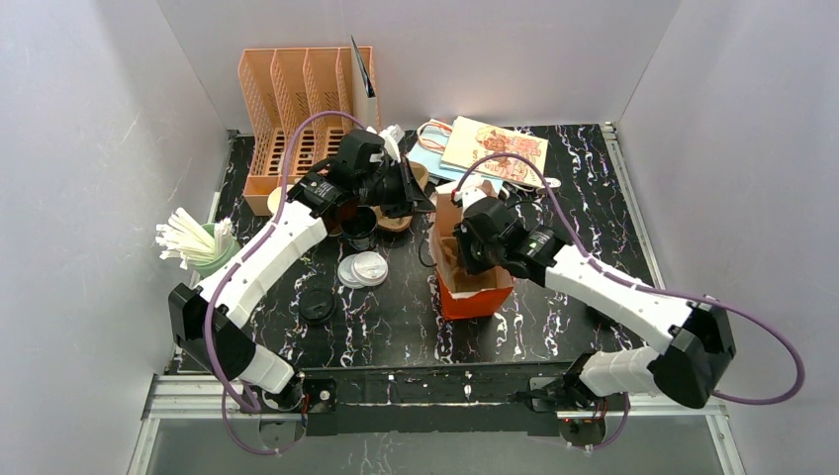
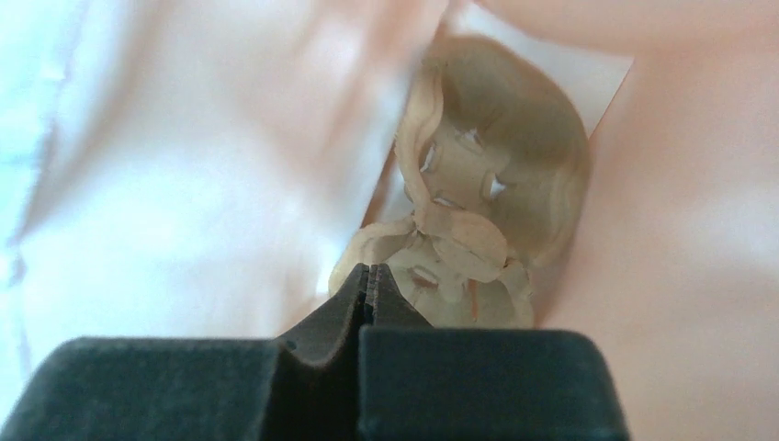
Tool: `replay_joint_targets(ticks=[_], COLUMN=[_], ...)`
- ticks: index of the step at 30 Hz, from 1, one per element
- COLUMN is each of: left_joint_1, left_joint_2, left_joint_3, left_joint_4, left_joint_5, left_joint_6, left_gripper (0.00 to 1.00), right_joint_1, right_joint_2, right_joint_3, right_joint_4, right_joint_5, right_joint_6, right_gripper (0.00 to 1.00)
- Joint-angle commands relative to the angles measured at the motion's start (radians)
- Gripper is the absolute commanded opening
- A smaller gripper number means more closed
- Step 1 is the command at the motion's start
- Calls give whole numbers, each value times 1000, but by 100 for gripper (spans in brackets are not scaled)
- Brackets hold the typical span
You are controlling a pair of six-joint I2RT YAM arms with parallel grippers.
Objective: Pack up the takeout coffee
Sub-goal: Adjust the cup tray in the takeout bag.
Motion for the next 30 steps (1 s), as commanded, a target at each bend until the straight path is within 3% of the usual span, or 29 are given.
replay_joint_targets(ticks=[1,5,10,15,22,30], left_joint_1=[-15,-18,-40,-57,-63,-62], left_joint_2=[-90,-143,-217,-262,-293,-338], left_joint_3=[2,-34,-98,-184,-266,-369], left_joint_4=[-9,13,102,167,206,303], left_joint_5=[78,100,89,89,65,44], left_joint_6=[175,264,268,225,148,15], left_gripper=[0,0,0,0,0,0], right_joint_1=[-3,-3,-3,-1,14,44], right_joint_2=[-98,-151,-158,-181,-90,29], right_joint_3=[-24,-97,-129,-194,-177,-178], right_joint_4=[111,195,239,336,346,362], right_joint_5=[-15,-22,-10,-5,18,198], right_joint_6=[-86,-102,-108,-119,-108,-49], right_gripper=[1,1,1,1,1,1])
